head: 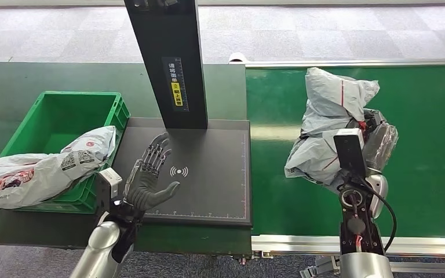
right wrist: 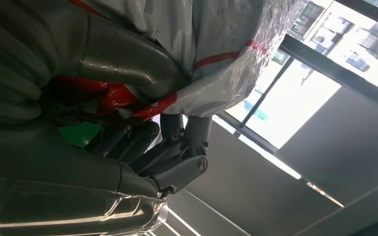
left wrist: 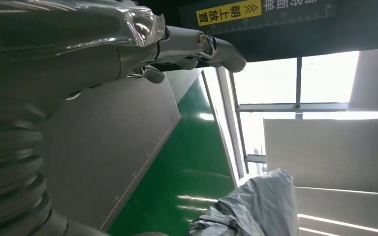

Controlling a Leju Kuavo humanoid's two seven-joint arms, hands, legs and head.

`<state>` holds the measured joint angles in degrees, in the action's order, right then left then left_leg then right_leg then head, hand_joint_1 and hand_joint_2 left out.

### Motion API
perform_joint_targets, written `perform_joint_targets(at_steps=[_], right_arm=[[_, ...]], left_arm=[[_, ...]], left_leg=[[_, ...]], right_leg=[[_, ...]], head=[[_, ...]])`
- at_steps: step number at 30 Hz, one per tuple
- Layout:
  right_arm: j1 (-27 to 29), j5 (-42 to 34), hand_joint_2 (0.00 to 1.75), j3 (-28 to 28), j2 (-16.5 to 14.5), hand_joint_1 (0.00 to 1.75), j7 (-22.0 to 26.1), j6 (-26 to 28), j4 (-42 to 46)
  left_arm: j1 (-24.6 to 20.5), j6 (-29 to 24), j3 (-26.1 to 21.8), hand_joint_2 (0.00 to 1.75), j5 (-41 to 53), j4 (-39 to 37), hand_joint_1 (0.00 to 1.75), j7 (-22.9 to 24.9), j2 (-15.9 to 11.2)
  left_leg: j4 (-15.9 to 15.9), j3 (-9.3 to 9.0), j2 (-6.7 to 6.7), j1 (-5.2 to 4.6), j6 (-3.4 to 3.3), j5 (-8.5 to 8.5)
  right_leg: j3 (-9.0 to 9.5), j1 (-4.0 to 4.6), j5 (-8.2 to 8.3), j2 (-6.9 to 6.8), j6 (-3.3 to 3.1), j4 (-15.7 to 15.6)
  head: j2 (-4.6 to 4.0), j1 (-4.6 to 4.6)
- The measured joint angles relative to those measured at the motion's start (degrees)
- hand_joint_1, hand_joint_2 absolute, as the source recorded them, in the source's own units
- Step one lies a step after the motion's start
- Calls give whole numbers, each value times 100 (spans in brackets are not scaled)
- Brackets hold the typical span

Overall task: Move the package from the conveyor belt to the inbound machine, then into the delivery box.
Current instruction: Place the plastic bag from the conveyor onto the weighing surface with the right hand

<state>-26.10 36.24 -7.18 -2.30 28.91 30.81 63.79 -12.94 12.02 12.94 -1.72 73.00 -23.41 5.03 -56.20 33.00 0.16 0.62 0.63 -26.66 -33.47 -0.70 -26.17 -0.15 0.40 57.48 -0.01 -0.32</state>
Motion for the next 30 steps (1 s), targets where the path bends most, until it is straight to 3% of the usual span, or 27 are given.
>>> perform_joint_targets(at_steps=[9,15,25,30], right_arm=[[336,-186,175,389,-80,175,477,369,1196],[467,115,175,1044,-93,175,557,384,1794],[348,1515,175,2381,-92,175,-134,-695,1700],[267,1782,175,2924,-91,175,-275,-814,1330]], left_arm=[[-114,-36,5,175,-17,-157,0,-63,-4],[-146,-83,8,175,-66,-181,0,-100,-18],[-146,-71,8,175,-132,-179,0,-144,-68],[-136,-60,8,175,-154,-179,0,-166,-102]], left_leg=[[0,-1,5,0,0,0],[1,-1,6,0,0,0],[3,-1,7,0,0,1],[3,1,2,0,0,2]], right_leg=[[0,0,0,1,0,0],[0,1,0,1,0,0],[2,1,0,2,0,1],[2,1,0,-1,0,1]], head=[[0,0],[-1,-1],[-1,1],[-1,1]])
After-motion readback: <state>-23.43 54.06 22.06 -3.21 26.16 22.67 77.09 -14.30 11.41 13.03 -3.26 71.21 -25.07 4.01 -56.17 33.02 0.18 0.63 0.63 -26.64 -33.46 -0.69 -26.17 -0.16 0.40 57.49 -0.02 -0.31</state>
